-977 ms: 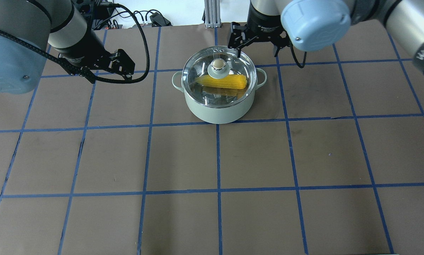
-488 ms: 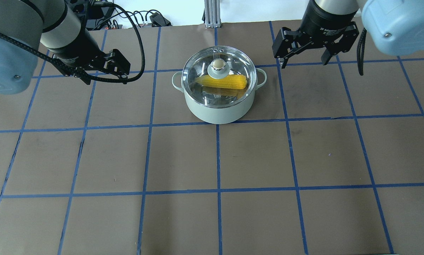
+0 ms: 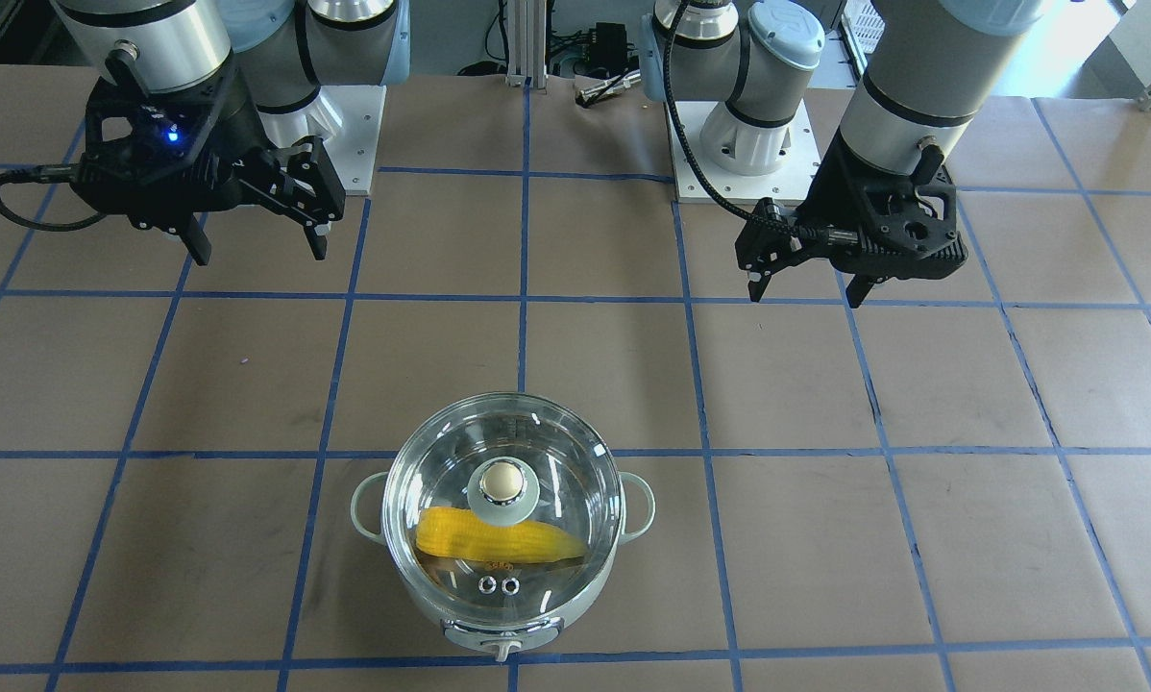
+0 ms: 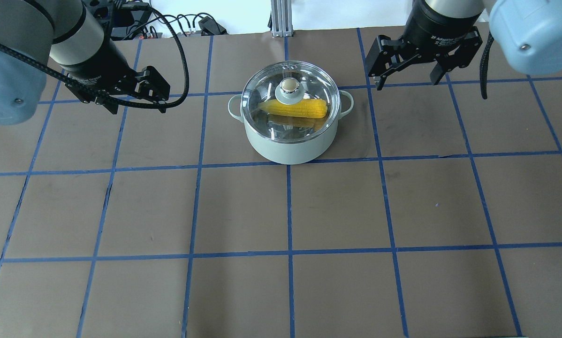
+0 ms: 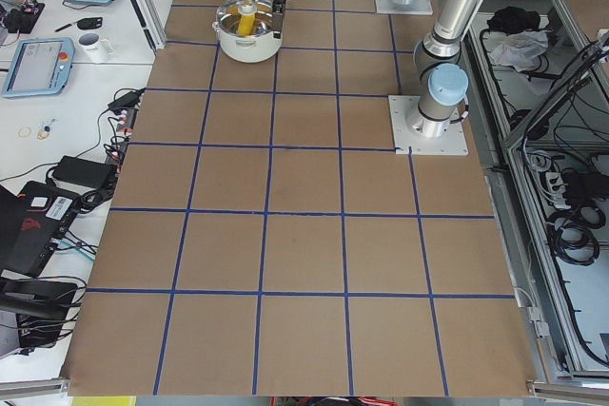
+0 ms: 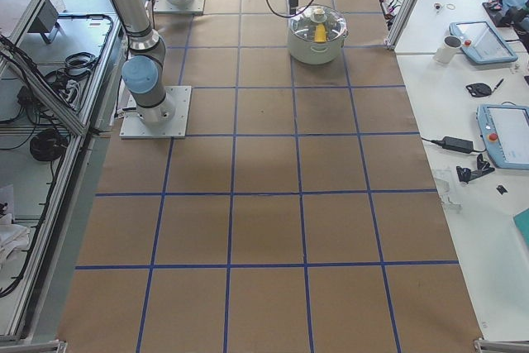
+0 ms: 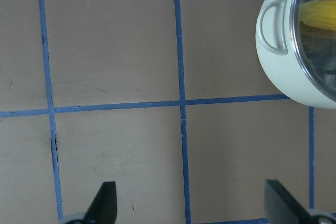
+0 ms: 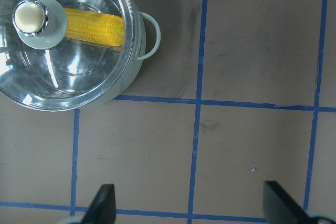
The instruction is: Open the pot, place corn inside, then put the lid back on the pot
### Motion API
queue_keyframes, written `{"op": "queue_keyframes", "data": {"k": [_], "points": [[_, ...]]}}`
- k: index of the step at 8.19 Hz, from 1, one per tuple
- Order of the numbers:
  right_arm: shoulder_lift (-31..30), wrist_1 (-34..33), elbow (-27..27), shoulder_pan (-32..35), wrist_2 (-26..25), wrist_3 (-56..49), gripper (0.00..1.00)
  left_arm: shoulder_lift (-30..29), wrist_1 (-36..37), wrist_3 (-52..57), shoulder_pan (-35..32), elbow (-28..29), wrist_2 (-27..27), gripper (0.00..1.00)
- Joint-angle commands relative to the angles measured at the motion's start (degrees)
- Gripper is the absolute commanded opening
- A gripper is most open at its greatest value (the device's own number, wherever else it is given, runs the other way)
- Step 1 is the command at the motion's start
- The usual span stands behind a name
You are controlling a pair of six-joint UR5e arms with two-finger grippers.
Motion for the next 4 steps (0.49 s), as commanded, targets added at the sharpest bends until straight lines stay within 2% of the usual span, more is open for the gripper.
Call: {"op": "queue_keyframes", "data": {"k": [1,4], "points": [[0.0,-0.5,0.4,0.0,0.0,-1.4,1.00,0.0,-0.1,-0.4,0.0,0.0,-0.1,1.00],[0.0,-0.7,0.4,0.0,0.0,-1.3,1.00,-0.4,0.0,-0.5,0.0,0.1,0.0,1.00]]}}
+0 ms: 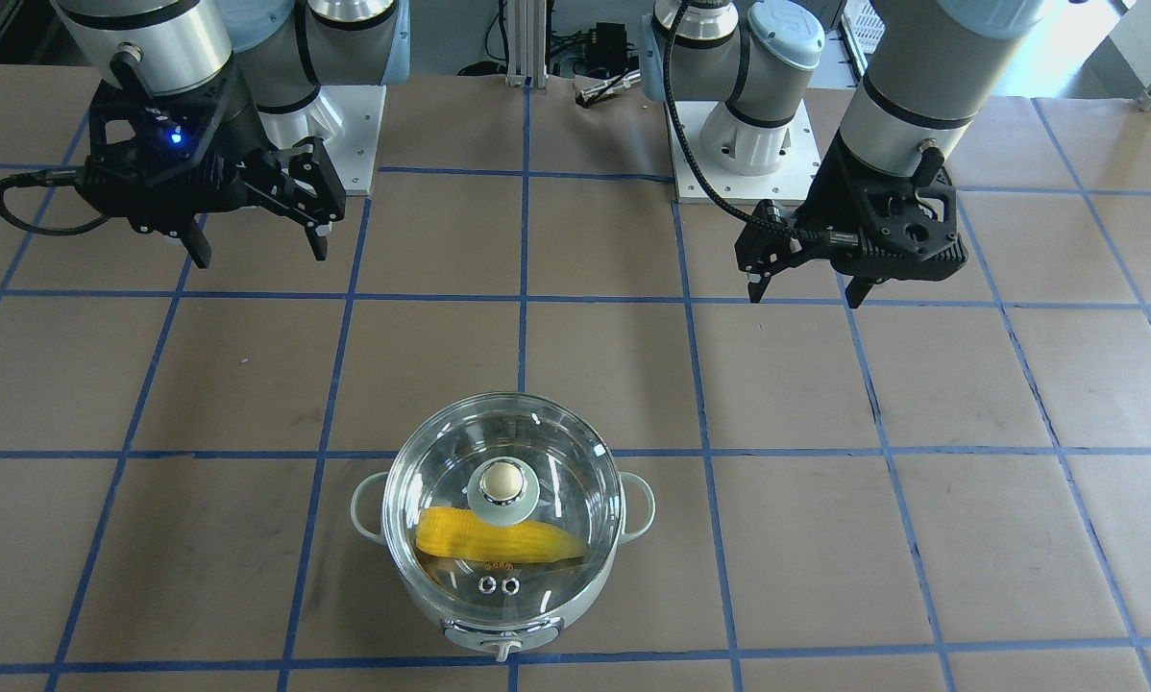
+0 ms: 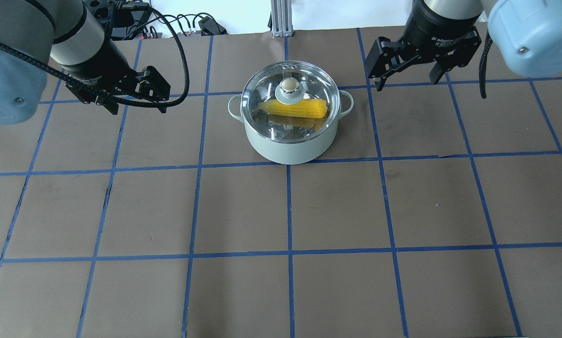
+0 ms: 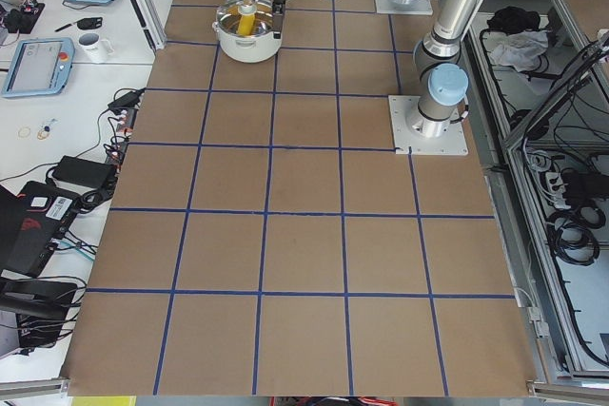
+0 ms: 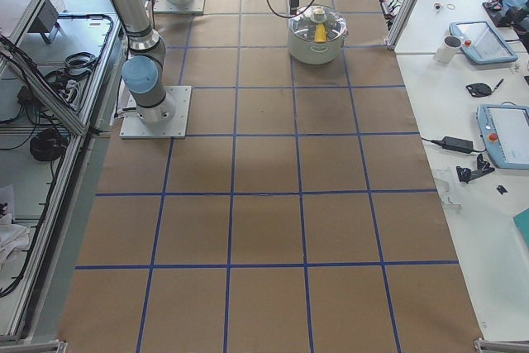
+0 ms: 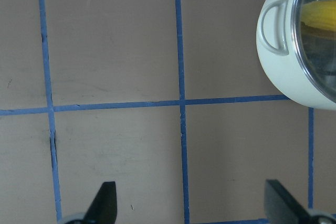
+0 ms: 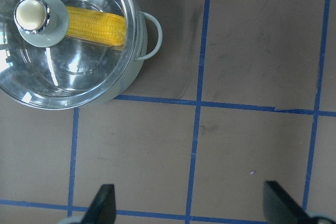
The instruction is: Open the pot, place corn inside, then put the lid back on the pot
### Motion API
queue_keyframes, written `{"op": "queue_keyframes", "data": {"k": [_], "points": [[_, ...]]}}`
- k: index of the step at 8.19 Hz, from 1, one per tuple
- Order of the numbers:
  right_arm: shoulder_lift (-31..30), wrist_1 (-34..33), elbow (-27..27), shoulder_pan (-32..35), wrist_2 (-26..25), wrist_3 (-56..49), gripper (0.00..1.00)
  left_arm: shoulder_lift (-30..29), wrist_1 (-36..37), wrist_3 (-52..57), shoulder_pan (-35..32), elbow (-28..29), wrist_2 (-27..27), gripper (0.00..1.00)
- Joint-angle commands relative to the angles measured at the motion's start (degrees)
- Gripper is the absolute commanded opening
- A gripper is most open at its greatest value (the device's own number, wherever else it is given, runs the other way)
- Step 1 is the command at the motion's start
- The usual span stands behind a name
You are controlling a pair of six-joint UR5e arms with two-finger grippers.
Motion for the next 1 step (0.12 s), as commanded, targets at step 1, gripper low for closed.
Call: {"op": "queue_keyframes", "data": {"k": [1], "points": [[0.0,-0.1,0.1,0.0,0.0,0.0,1.00,-0.3,0.1,0.0,-0.1,0.1,0.0,1.00]]}}
